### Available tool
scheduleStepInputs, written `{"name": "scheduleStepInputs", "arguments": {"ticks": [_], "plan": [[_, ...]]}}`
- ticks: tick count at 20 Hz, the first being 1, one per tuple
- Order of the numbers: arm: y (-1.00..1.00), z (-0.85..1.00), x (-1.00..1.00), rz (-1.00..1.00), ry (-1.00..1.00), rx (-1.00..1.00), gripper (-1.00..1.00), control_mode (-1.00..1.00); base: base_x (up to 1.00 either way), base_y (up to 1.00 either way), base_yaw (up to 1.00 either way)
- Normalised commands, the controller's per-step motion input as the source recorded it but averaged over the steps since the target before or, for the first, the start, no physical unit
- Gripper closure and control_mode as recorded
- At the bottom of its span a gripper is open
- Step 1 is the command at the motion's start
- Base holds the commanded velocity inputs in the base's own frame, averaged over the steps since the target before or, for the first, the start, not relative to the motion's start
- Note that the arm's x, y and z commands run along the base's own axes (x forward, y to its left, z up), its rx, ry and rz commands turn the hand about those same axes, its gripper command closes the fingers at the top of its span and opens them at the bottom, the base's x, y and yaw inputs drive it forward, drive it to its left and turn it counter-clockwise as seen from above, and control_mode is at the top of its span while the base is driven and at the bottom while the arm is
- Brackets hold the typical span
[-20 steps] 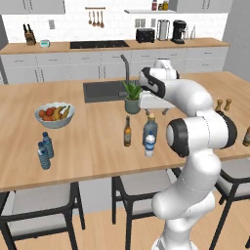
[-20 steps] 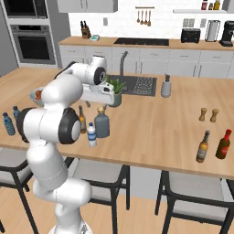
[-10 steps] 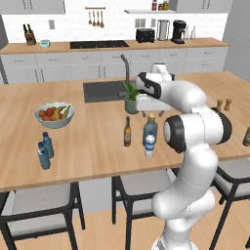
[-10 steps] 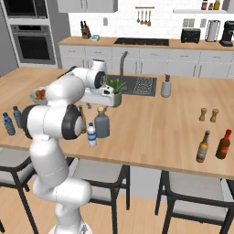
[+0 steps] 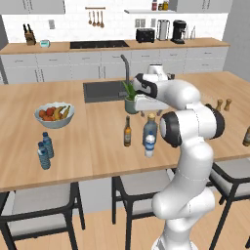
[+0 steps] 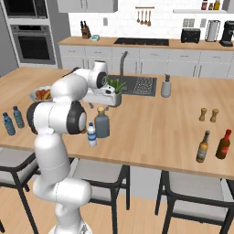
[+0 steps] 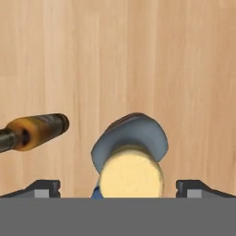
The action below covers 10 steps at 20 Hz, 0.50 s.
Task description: Move the plastic bottles in the middle to the plastics group, and the glass bottles in the middle to the glass group.
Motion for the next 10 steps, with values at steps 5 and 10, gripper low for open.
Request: {"name": "scheduleStepInputs", "arguments": {"ticks": [5, 10], "plan": [[-0.05, -0.19, 0.11, 0.00, -0.03, -0.05, -1.00, -1.00, 0.00, 0.00, 0.00], [-0.07, -0.12, -0.06, 0.00, -0.14, -0.01, -1.00, -1.00, 0.00, 0.00, 0.00]]}}
